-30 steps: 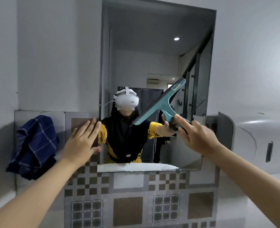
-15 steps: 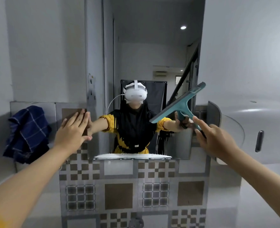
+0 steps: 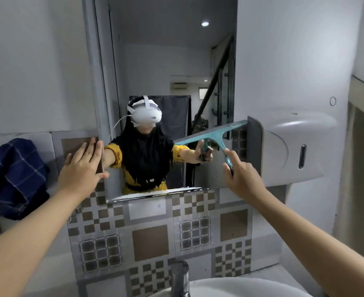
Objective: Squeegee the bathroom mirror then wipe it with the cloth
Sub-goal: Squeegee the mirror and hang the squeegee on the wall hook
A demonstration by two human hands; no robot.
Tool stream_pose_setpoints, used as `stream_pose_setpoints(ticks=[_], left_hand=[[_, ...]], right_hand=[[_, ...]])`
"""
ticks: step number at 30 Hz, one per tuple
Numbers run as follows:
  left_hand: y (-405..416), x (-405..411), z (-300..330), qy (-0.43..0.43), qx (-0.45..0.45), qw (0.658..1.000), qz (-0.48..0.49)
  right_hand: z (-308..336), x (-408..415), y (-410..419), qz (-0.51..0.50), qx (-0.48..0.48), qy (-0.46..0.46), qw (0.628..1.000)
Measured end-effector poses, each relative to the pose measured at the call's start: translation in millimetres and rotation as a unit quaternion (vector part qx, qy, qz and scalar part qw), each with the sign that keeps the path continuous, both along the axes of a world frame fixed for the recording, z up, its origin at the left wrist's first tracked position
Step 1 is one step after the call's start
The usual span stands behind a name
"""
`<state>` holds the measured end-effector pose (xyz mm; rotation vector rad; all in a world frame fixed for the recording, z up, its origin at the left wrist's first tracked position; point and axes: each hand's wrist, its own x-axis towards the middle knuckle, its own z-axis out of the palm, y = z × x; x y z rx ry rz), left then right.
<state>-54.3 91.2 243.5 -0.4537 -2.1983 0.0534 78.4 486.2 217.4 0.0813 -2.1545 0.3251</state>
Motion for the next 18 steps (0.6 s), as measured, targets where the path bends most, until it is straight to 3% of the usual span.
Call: stream_pose_setpoints(ticks=[9,18], left_hand=[[-8.0,-5.5,-4.1,0.012,0.013,0.999,-0.038],[-9.4,-19.3,-11.1,0.025,0.03,0.997,-0.067]], right_hand=[[38.4,-5.9,-47.0,-0.01,-0.058,0.067,0.996],[36.5,-25.0,-53.4,-0.025,-0.147,0.045,0.988]])
